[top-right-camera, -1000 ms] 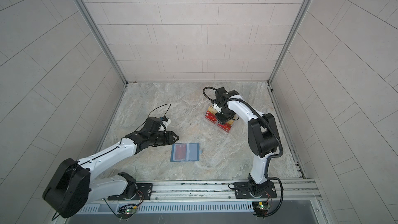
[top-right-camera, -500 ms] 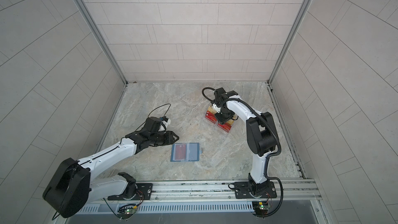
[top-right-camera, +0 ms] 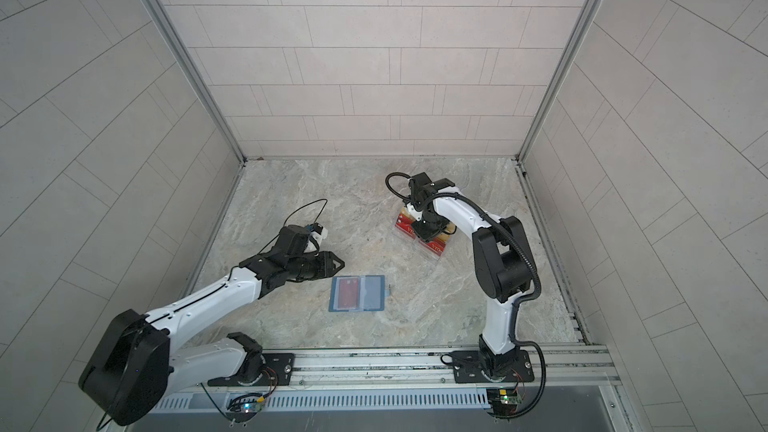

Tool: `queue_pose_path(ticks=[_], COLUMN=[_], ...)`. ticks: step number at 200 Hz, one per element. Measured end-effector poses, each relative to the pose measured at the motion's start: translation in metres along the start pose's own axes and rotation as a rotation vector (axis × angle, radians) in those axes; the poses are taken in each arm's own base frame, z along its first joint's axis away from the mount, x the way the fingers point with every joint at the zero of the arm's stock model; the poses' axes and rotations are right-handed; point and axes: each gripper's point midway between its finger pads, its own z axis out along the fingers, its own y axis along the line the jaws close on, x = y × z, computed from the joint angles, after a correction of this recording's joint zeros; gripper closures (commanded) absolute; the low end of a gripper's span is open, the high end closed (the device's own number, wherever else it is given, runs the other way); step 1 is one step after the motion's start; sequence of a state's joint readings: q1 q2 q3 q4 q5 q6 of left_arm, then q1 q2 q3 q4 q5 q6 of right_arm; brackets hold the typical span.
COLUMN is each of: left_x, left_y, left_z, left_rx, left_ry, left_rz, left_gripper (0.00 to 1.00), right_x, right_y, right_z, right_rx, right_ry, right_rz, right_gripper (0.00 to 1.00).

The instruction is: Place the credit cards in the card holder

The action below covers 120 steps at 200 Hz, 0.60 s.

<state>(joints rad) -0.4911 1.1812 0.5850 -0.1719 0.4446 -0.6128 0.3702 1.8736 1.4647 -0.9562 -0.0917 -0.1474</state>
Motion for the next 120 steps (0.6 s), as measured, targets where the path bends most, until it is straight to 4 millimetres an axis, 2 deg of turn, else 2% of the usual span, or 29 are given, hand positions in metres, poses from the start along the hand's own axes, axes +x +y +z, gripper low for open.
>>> queue_pose_path(ticks=[68,120], left_x=[0.0000,-0.0004], left_y=[0.0030,0.0036], left_z=[0.0003,0.0003], left_rx=[-0.015,-0.018], left_ry=[-0.002,-0.004], left_rz=[-0.004,-0.008], left_gripper=[0.60,0.60], right_x=[-0.0014,0.0035], right_y=[-0.0029,-0.0065], right_z=[-0.0004,0.0026], right_rx=[0.043,0.067], right_ry=[0.001,0.017], right_rz=[-0.012,-0.013], right_gripper=[0.72,0.81])
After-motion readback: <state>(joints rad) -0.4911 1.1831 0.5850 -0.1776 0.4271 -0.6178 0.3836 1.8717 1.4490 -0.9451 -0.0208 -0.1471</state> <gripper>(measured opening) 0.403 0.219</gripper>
